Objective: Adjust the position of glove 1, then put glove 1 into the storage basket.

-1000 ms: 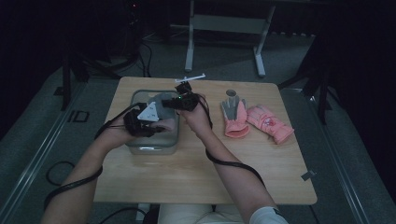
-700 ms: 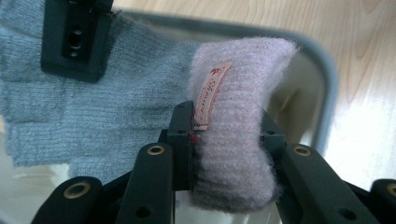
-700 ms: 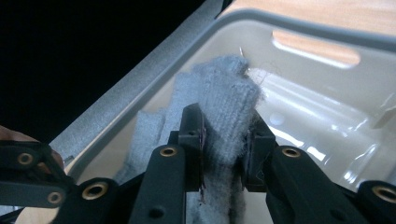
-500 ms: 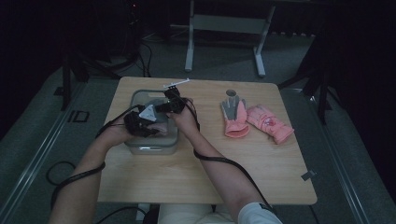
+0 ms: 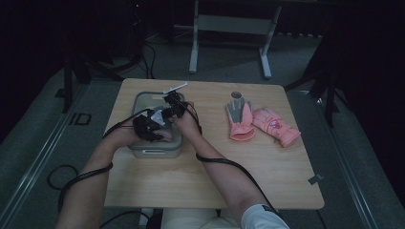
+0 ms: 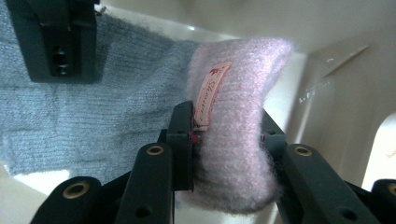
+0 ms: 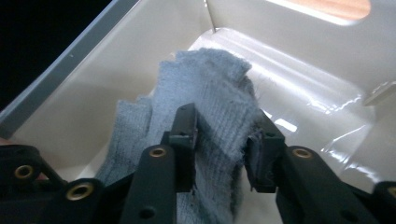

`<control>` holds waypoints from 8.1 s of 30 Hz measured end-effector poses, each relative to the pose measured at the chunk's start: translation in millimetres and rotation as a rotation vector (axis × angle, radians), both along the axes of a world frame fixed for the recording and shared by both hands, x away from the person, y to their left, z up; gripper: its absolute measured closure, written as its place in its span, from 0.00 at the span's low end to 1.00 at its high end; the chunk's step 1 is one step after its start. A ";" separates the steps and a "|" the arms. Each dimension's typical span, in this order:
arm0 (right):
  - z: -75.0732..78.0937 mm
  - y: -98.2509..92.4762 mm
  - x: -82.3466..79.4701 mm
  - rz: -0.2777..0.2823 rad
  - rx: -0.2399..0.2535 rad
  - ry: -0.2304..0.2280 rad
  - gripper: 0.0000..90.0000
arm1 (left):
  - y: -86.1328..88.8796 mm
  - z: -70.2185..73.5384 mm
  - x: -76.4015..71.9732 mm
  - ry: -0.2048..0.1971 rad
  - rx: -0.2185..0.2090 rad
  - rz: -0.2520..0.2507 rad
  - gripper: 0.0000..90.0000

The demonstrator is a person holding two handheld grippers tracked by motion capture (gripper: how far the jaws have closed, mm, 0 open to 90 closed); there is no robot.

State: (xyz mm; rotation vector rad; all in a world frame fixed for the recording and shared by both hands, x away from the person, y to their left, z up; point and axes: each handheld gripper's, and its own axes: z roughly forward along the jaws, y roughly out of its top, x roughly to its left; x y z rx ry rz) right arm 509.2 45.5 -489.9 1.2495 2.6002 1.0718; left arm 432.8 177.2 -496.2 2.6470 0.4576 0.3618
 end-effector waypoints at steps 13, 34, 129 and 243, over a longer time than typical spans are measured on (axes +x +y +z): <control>15.5 -40.1 -4.9 -0.025 0.081 -0.021 0.68 | -6.4 -2.1 10.2 0.030 0.037 0.029 0.66; 46.0 -110.3 -36.3 0.054 0.094 -0.104 0.66 | -16.8 45.5 -6.5 -0.017 -0.228 0.176 0.10; -11.1 -269.2 19.3 -0.149 -0.153 -0.148 0.99 | -141.2 -62.7 -168.3 -0.098 -0.410 0.201 0.00; -35.1 -408.6 -7.1 -0.220 -0.291 -0.178 0.86 | -131.8 -63.8 -166.0 -0.144 -0.466 0.208 0.00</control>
